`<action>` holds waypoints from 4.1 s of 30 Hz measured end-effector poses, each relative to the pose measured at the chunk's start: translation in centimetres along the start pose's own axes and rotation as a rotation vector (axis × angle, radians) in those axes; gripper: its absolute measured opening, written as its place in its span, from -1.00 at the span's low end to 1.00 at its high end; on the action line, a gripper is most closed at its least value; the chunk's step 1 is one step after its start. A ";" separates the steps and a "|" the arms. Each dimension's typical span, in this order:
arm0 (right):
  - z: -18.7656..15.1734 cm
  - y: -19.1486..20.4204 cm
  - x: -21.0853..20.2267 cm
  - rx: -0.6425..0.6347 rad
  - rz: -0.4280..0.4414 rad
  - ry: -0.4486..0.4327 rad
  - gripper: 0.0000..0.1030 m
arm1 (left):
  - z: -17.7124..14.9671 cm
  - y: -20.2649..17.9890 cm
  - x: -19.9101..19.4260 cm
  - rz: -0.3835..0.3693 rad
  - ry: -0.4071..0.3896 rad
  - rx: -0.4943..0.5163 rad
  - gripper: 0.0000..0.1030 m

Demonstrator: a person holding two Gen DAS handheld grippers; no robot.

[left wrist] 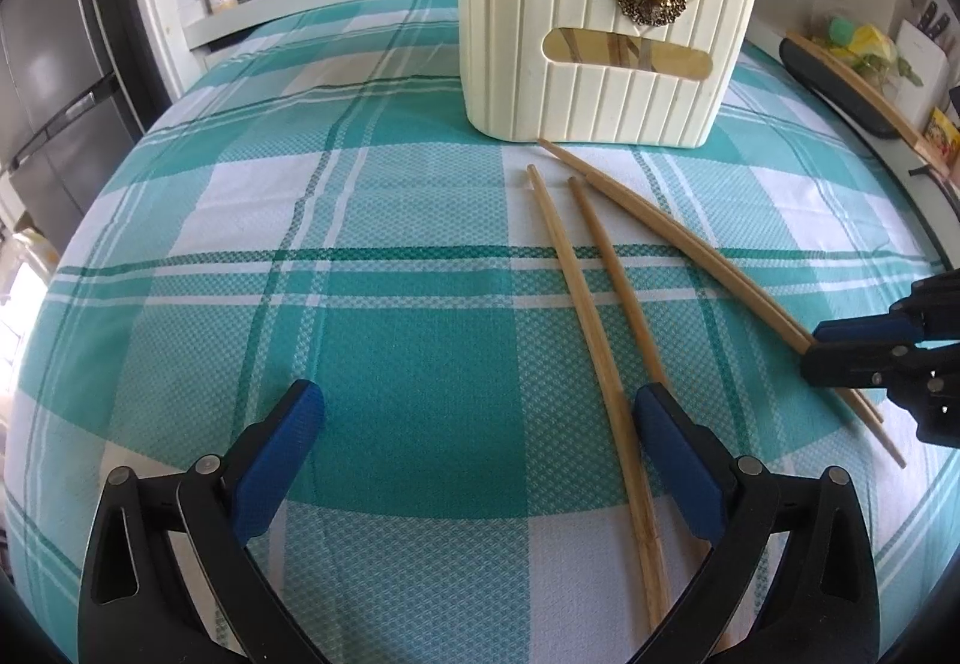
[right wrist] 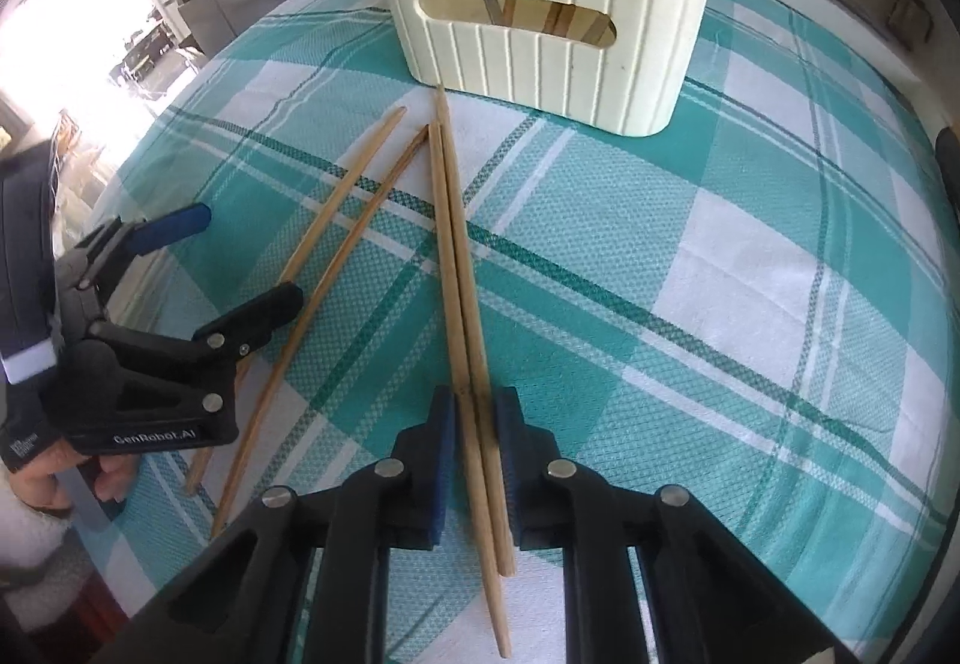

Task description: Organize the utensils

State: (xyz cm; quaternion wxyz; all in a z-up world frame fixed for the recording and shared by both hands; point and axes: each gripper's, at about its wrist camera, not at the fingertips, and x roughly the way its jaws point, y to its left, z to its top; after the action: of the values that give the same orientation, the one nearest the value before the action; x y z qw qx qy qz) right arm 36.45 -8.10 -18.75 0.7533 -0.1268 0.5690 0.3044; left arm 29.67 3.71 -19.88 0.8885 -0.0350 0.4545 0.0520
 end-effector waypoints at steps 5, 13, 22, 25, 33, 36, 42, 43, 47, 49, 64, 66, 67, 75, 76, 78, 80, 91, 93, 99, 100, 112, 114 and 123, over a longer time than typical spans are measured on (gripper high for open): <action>0.0 -2.1 -1.9 0.098 0.082 -0.071 -0.33 | 0.0 0.0 0.0 0.000 0.000 0.000 0.99; 0.3 -0.7 -0.4 -0.024 -0.023 0.014 -0.78 | 0.0 0.0 0.0 -0.001 0.000 -0.001 0.99; 0.0 1.3 0.3 -0.087 -0.154 0.024 -0.85 | -0.9 -0.3 -1.4 -0.020 -0.036 0.049 0.25; -2.2 0.3 -0.7 -0.008 -0.176 -0.022 -0.86 | -1.5 0.0 -2.1 -0.033 -0.039 0.090 -0.40; -13.3 -4.7 -6.1 0.265 -0.277 -0.099 -0.88 | -3.6 3.2 -4.1 -0.076 0.018 0.118 -0.78; -15.2 -5.6 -7.0 0.315 -0.312 -0.137 -0.78 | -3.9 3.2 -4.2 -0.037 0.019 0.117 0.10; -15.5 -4.8 -6.1 0.287 -0.354 -0.243 0.10 | -4.4 3.2 -3.6 0.028 -0.016 0.118 0.85; -15.6 -4.6 -5.9 0.289 -0.354 -0.259 0.11 | -4.4 3.4 -3.6 0.026 -0.016 0.114 0.89; -15.6 -4.6 -5.7 0.296 -0.357 -0.300 0.11 | -4.5 3.9 -3.5 0.010 -0.012 0.088 0.91; -15.9 -4.4 -5.8 0.294 -0.361 -0.311 0.11 | -4.5 4.0 -3.5 0.011 -0.013 0.089 0.91; -8.5 -6.4 -4.2 0.187 -0.220 -0.014 0.07 | 0.7 4.0 0.0 -0.110 0.090 0.173 0.81; -6.1 -6.4 -3.2 0.159 -0.244 -0.010 0.05 | 2.3 3.7 1.0 -0.109 0.088 0.177 0.66; -4.8 -6.6 -2.7 0.167 -0.239 -0.009 -0.07 | 3.1 3.6 1.4 -0.115 0.085 0.182 0.51; 0.4 -10.3 -2.0 0.326 -0.197 -0.147 -0.88 | 5.3 3.7 1.2 -0.147 0.032 0.152 -0.92; 0.1 -10.2 -3.0 0.333 -0.178 -0.183 -0.88 | 5.2 3.9 0.2 -0.157 0.005 0.149 -0.92; -0.6 -9.3 -5.7 0.316 -0.136 -0.274 -0.88 | 5.4 4.4 -2.5 -0.194 -0.052 0.133 -0.92; -1.3 -7.7 -9.1 0.277 -0.111 -0.359 -0.88 | 5.7 4.9 -5.8 -0.238 -0.112 0.125 -0.92; -3.6 -0.6 -22.0 0.114 -0.080 -0.662 -0.88 | 8.2 5.8 -17.4 -0.403 -0.342 0.109 -0.93; -2.7 -0.2 -22.9 0.107 -0.095 -0.699 -0.88 | 9.1 5.8 -18.1 -0.411 -0.367 0.105 -0.93; 2.4 0.3 -26.0 0.097 -0.134 -0.813 -0.88 | 14.5 6.2 -21.2 -0.445 -0.479 0.071 -0.93; 3.5 0.5 -26.7 0.089 -0.149 -0.838 -0.88 | 15.7 6.2 -21.7 -0.446 -0.505 0.066 -0.93; 15.7 0.2 -25.5 0.074 -0.212 -1.016 -0.88 | 25.6 3.1 -16.5 -0.300 -0.657 -0.012 -0.93; 17.0 -0.2 -22.7 0.076 -0.225 -0.959 -0.88 | 25.7 2.6 -13.5 -0.299 -0.589 -0.028 -0.93; 18.9 -3.7 -10.4 0.168 -0.147 -0.522 -0.77 | 24.6 1.2 -3.4 -0.263 -0.206 -0.033 -0.58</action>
State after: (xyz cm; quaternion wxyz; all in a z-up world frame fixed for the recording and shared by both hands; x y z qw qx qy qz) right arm 51.68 -4.07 -3.48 0.9022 -0.0220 0.3685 0.2231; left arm 47.33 7.41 -2.78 0.9288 -0.1033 0.3517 -0.0540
